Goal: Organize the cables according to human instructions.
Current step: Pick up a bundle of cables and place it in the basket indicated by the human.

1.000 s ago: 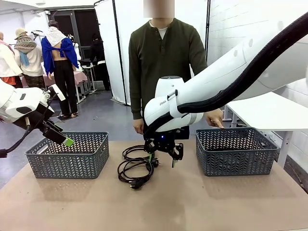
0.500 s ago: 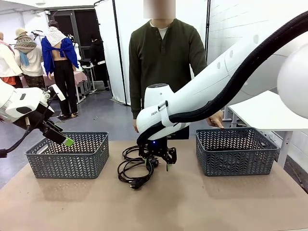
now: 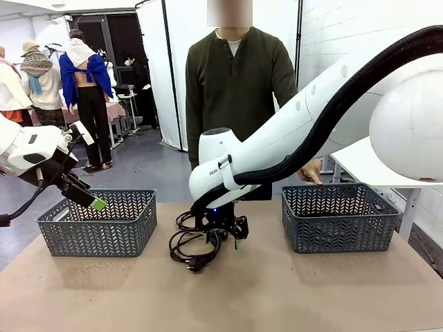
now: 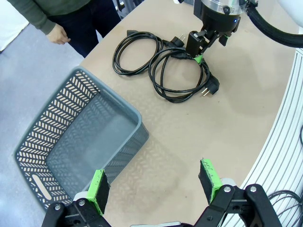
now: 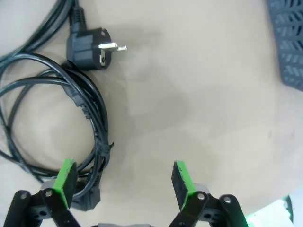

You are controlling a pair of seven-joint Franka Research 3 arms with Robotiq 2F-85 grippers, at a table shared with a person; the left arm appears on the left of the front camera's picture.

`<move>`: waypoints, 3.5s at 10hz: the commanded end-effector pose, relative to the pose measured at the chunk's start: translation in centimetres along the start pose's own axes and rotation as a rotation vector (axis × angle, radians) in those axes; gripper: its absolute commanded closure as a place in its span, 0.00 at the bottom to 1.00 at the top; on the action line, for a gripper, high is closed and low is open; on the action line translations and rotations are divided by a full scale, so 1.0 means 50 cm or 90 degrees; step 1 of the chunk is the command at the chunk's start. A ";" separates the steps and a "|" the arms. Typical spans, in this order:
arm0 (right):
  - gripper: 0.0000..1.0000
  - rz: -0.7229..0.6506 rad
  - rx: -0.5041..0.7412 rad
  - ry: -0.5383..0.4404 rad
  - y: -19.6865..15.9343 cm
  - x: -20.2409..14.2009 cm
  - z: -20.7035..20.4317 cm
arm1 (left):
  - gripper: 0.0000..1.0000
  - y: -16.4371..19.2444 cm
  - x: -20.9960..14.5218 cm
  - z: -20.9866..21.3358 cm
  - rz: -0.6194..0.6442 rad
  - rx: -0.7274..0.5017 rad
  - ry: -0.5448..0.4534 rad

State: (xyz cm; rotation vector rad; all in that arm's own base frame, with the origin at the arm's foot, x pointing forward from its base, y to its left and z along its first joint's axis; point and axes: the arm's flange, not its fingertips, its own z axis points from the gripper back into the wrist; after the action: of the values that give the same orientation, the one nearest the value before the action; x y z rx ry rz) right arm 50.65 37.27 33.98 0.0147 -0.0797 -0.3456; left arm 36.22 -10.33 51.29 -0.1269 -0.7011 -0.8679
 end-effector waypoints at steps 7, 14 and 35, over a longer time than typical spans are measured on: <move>0.00 -0.032 -0.049 -0.023 0.030 0.021 -0.055 | 0.00 0.003 -0.002 0.000 0.004 0.000 -0.001; 0.00 -0.041 -0.066 -0.030 0.029 0.037 -0.095 | 0.00 0.003 -0.002 0.000 0.004 0.000 -0.001; 1.00 0.078 -0.012 0.105 -0.069 0.057 0.146 | 0.00 0.003 -0.002 0.000 0.004 0.000 -0.001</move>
State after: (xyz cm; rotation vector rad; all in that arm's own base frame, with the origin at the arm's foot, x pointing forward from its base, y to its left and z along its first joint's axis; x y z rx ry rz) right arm 51.68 34.20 41.00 -0.0151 0.0325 -0.2977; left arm 36.22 -10.33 51.29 -0.1269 -0.7011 -0.8678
